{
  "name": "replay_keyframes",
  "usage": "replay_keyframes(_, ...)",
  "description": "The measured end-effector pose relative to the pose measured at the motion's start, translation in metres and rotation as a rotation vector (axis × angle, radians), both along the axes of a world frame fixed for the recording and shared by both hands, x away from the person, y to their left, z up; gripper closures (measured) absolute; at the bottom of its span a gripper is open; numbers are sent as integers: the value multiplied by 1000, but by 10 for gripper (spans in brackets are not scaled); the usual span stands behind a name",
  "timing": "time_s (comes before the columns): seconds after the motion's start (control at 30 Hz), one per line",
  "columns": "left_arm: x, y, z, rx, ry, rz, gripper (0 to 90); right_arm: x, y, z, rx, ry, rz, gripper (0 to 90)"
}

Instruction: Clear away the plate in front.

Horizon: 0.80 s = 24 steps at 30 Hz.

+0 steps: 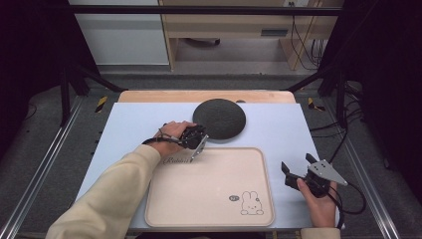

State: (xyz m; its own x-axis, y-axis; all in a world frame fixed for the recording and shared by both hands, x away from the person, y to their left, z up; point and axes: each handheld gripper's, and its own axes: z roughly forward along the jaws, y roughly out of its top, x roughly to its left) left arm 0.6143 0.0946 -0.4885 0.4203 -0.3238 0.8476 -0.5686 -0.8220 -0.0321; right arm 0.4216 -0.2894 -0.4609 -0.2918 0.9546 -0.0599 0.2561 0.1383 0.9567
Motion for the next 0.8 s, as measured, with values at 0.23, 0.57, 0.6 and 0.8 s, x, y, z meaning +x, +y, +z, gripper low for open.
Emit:
replay_keyframes(0.23,1,-2,-3,-9,1,0,749,0,0,0,0,1,0,92)
replay_keyframes(0.57,2,-5,-5,2,-6,18,748,0,0,0,3,4,1,92)
replay_keyframes(0.6,2,-5,-6,-4,-6,23,748,0,0,0,3,5,2,92)
replay_keyframes(0.8,4,-6,-5,4,-8,6,764,0,0,0,-3,4,5,93)
